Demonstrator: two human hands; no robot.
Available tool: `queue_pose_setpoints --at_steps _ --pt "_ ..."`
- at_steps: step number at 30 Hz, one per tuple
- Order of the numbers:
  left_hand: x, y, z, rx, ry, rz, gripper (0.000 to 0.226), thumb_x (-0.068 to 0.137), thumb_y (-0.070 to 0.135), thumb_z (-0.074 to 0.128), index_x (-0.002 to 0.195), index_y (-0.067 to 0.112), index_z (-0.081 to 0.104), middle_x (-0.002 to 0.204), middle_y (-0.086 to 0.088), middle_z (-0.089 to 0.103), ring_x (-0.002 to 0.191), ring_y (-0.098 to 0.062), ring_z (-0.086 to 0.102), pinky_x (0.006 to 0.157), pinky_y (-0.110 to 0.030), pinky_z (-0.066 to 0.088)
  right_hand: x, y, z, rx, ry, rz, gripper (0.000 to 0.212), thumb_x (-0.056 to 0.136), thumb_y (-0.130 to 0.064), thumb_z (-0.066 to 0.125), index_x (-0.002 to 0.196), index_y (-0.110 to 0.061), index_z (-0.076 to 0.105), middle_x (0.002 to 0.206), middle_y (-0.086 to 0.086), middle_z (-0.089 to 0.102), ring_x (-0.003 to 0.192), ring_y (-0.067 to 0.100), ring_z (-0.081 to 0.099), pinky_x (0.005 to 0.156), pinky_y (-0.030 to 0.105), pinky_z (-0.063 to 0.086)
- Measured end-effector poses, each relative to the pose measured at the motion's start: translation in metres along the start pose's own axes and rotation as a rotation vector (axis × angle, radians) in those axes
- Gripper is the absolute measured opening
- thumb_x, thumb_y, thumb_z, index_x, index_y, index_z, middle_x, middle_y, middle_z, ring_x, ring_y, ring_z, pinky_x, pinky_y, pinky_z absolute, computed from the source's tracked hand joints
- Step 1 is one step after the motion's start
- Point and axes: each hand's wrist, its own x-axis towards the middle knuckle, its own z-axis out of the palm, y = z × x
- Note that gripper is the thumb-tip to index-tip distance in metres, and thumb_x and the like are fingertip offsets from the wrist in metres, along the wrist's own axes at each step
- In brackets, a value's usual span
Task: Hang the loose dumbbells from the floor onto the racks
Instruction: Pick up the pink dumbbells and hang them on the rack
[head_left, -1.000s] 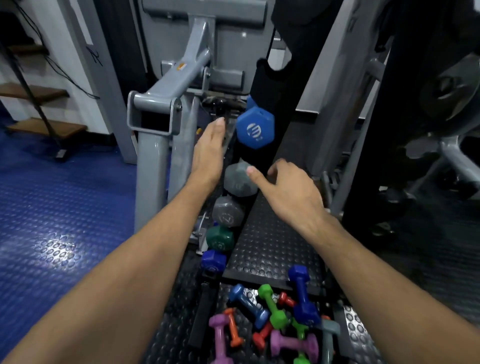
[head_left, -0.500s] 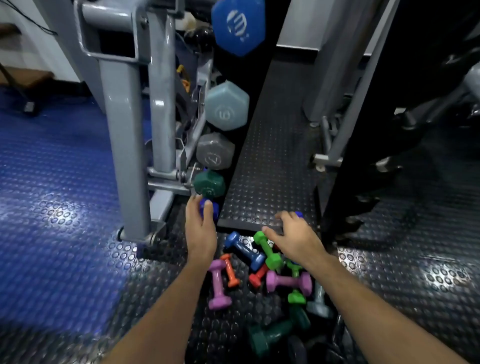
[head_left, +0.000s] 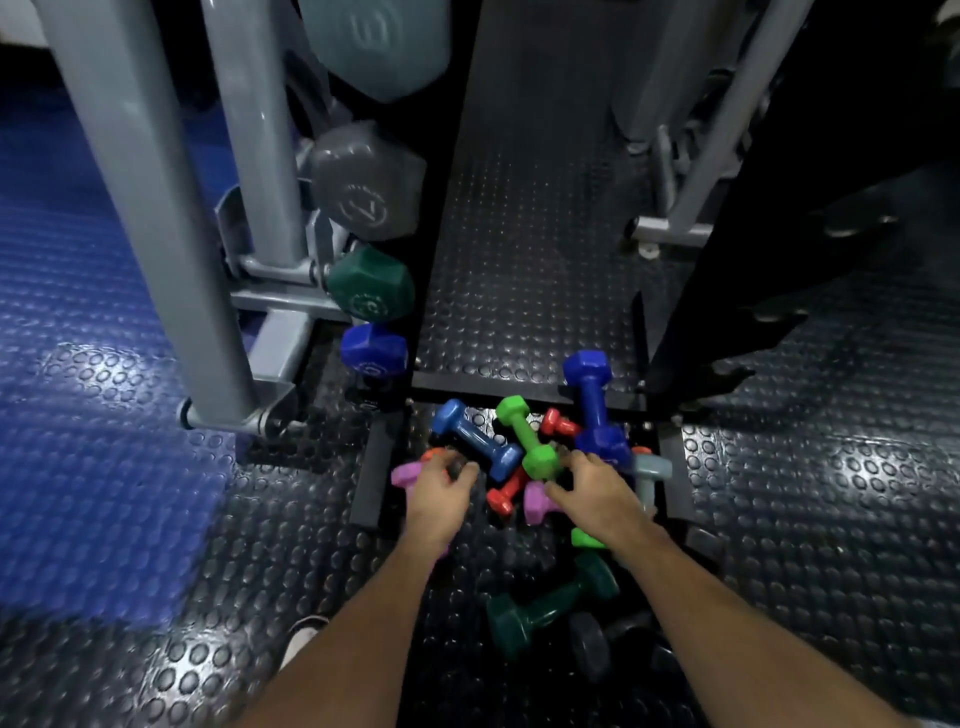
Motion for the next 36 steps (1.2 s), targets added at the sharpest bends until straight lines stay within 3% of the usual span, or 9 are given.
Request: queue_pose_setpoints --at_steps 3,8,14,19,22,24,28,34,36 --pt "0.01 -0.01 0.029 0.055 -0.075 -0.039 0.037 0.096 0.035 0.066 0.128 0.018 0.061 0.111 0.007 0.063 0.108 -0.015 0.06 0.09 -0.019 0.039 0.011 0.024 0.013 -0.004 0.045 0.08 0.046 0.092 -0.035 0.068 0.131 -0.011 0.061 0.133 0.013 0.059 0.122 0.035 0.057 0.103 0.041 0.049" --pt "0.022 -0.016 0.075 0.127 -0.156 -0.078 0.041 0.097 0.03 0.066 0.131 0.009 0.058 0.103 0.0 0.061 0.093 -0.018 0.058 0.077 -0.025 0.038 0.03 0.069 0.032 -0.038 0.087 0.122 0.042 0.085 -0.019 0.073 0.123 -0.006 0.061 0.128 0.018 0.057 0.117 0.041 0.056 0.102 0.047 0.048" --pt "0.039 -0.025 0.11 0.214 -0.191 -0.148 0.048 0.089 0.022 0.074 0.131 0.005 0.06 0.117 -0.011 0.069 0.1 -0.026 0.064 0.08 -0.027 0.045 0.048 0.1 0.047 -0.108 -0.025 0.097 0.039 0.09 -0.022 0.07 0.121 0.001 0.061 0.122 0.019 0.058 0.116 0.042 0.057 0.107 0.048 0.042" --pt "0.045 -0.03 0.125 0.253 -0.184 -0.141 0.044 0.083 0.016 0.079 0.124 0.008 0.066 0.098 -0.004 0.067 0.087 -0.022 0.064 0.076 -0.026 0.049 0.055 0.107 0.051 -0.103 -0.047 0.112 0.063 0.086 -0.017 0.076 0.14 -0.006 0.045 0.123 0.016 0.063 0.119 0.035 0.059 0.104 0.039 0.043" --pt "0.048 -0.03 0.132 0.281 -0.15 -0.169 0.044 0.079 0.021 0.085 0.117 0.007 0.069 0.103 -0.007 0.072 0.093 -0.026 0.07 0.084 -0.033 0.056 0.056 0.107 0.05 -0.128 -0.033 0.086 0.051 0.088 -0.011 0.072 0.134 -0.003 0.051 0.122 0.017 0.064 0.118 0.035 0.059 0.109 0.041 0.041" --pt "0.049 -0.028 0.135 0.283 -0.123 -0.206 0.042 0.078 0.023 0.087 0.114 0.007 0.071 0.106 -0.011 0.074 0.096 -0.029 0.072 0.088 -0.037 0.058 0.054 0.11 0.047 -0.117 -0.031 0.061 0.042 0.087 -0.009 0.071 0.125 -0.002 0.055 0.12 0.016 0.061 0.116 0.034 0.058 0.105 0.04 0.042" --pt "0.05 -0.03 0.136 0.291 -0.01 -0.225 0.028 0.089 0.018 0.069 0.114 0.007 0.074 0.112 -0.019 0.072 0.103 -0.037 0.07 0.091 -0.042 0.058 0.046 0.11 0.043 -0.032 -0.053 0.023 0.049 0.084 -0.015 0.078 0.126 -0.009 0.054 0.116 0.005 0.052 0.112 0.027 0.057 0.095 0.034 0.043" --pt "0.037 -0.034 0.129 0.128 -0.017 -0.216 0.035 0.089 0.011 0.067 0.123 0.013 0.071 0.109 -0.013 0.074 0.1 -0.031 0.07 0.092 -0.04 0.057 0.038 0.102 0.025 0.142 0.006 0.003 0.056 0.067 -0.024 0.087 0.116 -0.017 0.06 0.112 0.004 0.058 0.098 0.023 0.061 0.084 0.036 0.049" --pt "0.029 -0.033 0.123 0.042 0.0 -0.222 0.031 0.09 0.012 0.067 0.121 0.017 0.068 0.106 -0.01 0.073 0.098 -0.028 0.069 0.089 -0.036 0.056 0.035 0.095 0.017 0.169 0.006 -0.029 0.056 0.065 -0.022 0.088 0.112 -0.024 0.057 0.112 0.002 0.058 0.093 0.016 0.06 0.076 0.026 0.046"
